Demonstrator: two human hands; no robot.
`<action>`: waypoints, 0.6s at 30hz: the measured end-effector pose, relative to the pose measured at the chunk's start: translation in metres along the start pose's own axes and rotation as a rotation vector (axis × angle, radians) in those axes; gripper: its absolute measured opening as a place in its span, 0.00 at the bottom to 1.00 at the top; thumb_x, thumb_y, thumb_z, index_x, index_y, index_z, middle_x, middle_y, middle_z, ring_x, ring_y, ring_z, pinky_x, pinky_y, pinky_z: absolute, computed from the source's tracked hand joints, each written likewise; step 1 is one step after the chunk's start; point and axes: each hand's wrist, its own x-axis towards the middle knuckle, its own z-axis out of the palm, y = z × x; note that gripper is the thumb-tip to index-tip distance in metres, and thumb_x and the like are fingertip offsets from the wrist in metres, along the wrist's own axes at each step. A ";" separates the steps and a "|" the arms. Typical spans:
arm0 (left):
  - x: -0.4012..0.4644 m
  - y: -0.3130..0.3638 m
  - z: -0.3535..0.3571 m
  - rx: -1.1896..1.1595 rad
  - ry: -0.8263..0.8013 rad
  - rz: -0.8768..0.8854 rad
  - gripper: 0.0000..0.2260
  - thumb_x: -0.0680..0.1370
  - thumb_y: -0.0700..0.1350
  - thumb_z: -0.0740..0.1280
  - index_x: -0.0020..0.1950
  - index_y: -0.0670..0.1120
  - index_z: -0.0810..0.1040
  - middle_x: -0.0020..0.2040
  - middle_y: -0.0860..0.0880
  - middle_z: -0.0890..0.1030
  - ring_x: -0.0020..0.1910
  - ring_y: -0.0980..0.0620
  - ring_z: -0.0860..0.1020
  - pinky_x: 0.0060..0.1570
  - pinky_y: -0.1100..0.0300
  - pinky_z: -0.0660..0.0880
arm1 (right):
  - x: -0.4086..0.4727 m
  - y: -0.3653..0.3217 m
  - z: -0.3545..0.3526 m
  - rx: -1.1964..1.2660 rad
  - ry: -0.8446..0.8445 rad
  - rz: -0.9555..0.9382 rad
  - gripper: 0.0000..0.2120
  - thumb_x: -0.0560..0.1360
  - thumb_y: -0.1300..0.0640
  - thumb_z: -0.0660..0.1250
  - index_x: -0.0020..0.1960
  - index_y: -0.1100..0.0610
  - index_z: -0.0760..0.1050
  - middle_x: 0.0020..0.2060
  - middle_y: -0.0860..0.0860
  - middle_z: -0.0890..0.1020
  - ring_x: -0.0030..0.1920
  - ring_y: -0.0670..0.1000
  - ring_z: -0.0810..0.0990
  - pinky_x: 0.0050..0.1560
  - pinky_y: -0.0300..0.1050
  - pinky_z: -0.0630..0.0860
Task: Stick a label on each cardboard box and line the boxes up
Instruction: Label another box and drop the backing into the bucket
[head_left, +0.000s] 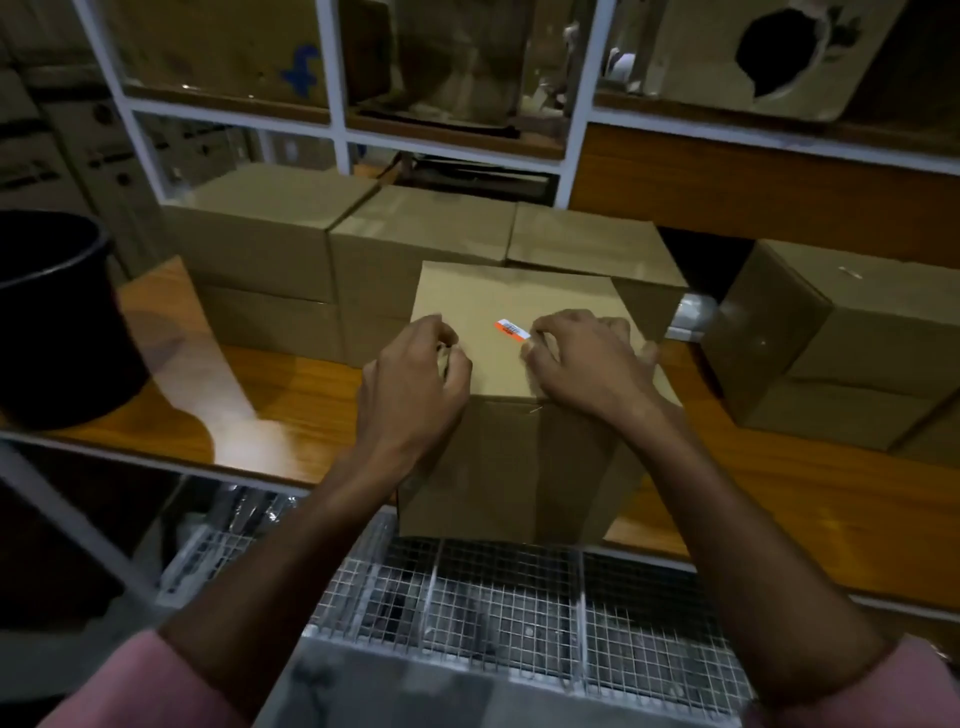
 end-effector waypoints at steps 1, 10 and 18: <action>0.003 -0.008 -0.005 0.015 0.000 0.010 0.08 0.80 0.45 0.65 0.56 0.44 0.79 0.58 0.47 0.82 0.55 0.47 0.80 0.47 0.56 0.68 | 0.008 -0.008 0.002 -0.020 0.005 -0.013 0.19 0.82 0.42 0.57 0.70 0.45 0.72 0.72 0.51 0.71 0.73 0.61 0.63 0.70 0.72 0.53; 0.042 -0.039 -0.018 0.307 -0.227 0.099 0.18 0.79 0.40 0.59 0.69 0.46 0.74 0.66 0.45 0.78 0.74 0.42 0.68 0.69 0.37 0.67 | 0.069 -0.044 0.022 0.131 0.002 -0.218 0.17 0.83 0.51 0.58 0.69 0.50 0.75 0.59 0.53 0.73 0.65 0.57 0.69 0.64 0.58 0.69; 0.090 -0.036 -0.010 0.343 -0.278 0.138 0.11 0.81 0.45 0.62 0.61 0.45 0.77 0.62 0.45 0.76 0.62 0.44 0.72 0.59 0.45 0.74 | 0.074 -0.045 0.024 0.111 0.014 -0.247 0.17 0.78 0.63 0.59 0.60 0.47 0.78 0.51 0.48 0.69 0.59 0.54 0.69 0.57 0.56 0.68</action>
